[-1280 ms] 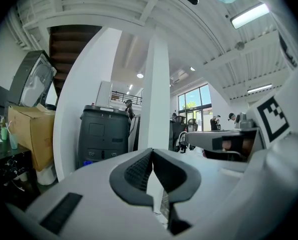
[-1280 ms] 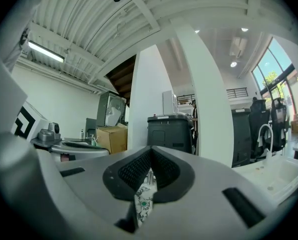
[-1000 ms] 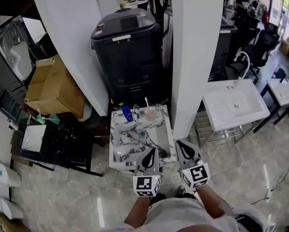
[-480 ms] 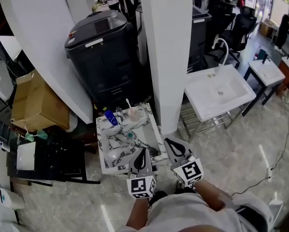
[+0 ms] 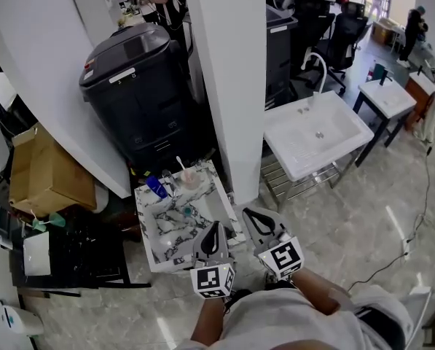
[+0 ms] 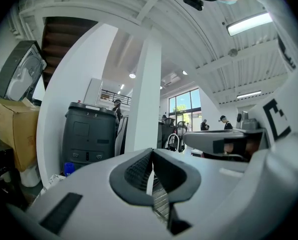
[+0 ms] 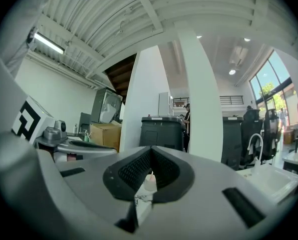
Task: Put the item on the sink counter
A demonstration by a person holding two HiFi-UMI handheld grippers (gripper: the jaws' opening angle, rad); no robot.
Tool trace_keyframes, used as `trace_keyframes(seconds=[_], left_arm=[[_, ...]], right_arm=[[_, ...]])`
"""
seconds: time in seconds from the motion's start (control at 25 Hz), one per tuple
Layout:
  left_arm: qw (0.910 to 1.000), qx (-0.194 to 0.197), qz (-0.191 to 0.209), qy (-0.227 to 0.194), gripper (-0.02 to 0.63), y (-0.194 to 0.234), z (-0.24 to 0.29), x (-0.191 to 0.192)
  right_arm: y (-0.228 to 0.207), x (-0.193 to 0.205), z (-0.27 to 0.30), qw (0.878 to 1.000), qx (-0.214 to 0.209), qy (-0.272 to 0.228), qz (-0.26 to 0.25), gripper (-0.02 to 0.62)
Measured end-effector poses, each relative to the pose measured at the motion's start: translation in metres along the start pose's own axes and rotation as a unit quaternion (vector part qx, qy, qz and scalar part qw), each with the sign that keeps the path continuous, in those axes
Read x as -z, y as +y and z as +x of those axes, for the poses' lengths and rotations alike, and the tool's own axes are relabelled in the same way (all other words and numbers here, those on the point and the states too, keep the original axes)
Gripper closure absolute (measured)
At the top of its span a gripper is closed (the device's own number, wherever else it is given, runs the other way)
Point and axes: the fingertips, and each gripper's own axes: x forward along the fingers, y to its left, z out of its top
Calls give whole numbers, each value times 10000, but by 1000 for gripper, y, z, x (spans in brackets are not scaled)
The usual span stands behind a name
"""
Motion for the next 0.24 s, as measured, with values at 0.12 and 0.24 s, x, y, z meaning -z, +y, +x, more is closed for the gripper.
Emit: trace_keyframes(seconds=[0.12, 0.24], left_arm=[[10000, 70, 8, -21, 597, -6, 6, -1], [9999, 131, 30, -36, 595, -12, 12, -2]], right_arm=[[-5, 2, -2, 10000, 40, -69, 9, 591], [-11, 0, -5, 10000, 71, -54, -31, 592]])
